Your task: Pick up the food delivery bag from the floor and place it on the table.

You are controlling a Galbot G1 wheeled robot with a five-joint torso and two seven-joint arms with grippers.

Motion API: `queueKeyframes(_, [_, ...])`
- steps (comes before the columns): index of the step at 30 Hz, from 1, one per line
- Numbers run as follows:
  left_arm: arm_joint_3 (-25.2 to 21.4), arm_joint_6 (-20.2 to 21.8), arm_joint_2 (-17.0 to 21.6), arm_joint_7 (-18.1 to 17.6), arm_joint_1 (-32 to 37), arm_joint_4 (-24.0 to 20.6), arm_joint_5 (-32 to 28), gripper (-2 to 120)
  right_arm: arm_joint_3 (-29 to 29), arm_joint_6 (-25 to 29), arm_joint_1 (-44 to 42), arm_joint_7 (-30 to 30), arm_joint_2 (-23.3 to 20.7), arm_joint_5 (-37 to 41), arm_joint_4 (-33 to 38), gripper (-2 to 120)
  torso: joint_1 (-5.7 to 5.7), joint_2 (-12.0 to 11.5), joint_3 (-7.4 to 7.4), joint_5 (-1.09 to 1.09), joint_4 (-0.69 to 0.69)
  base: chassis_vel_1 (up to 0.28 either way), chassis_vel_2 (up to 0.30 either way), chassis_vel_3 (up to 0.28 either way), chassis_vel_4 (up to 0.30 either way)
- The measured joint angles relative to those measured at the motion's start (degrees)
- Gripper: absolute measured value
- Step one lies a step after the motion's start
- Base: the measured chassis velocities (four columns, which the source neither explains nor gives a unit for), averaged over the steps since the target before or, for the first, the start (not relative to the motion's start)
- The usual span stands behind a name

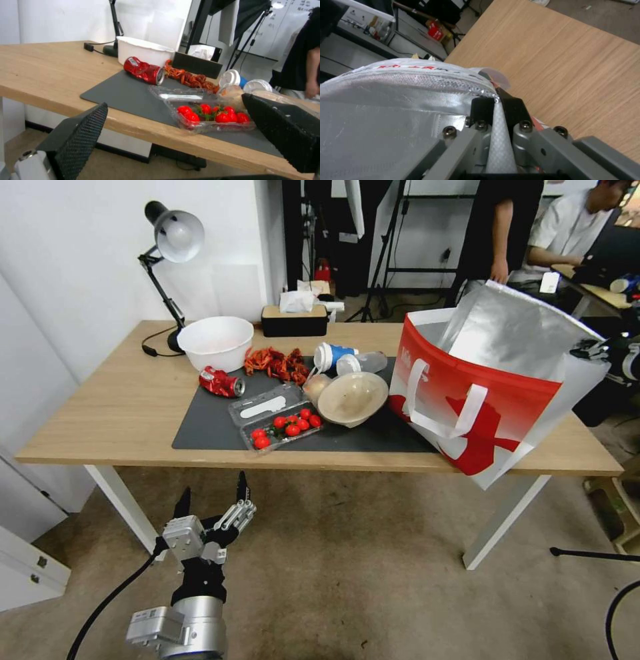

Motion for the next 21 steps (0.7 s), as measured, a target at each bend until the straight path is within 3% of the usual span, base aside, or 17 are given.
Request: queueKeyframes(21, [-0.11, -0.3, 0.04, -0.06, 0.03, -0.12, 0.0, 100, -3.36, 1.07, 4.18, 1.09, 1.19, -0.14, -0.65, 0, 0.0, 0.0, 0.0, 0.0, 0.0, 0.0, 0.0, 0.0, 0.0])
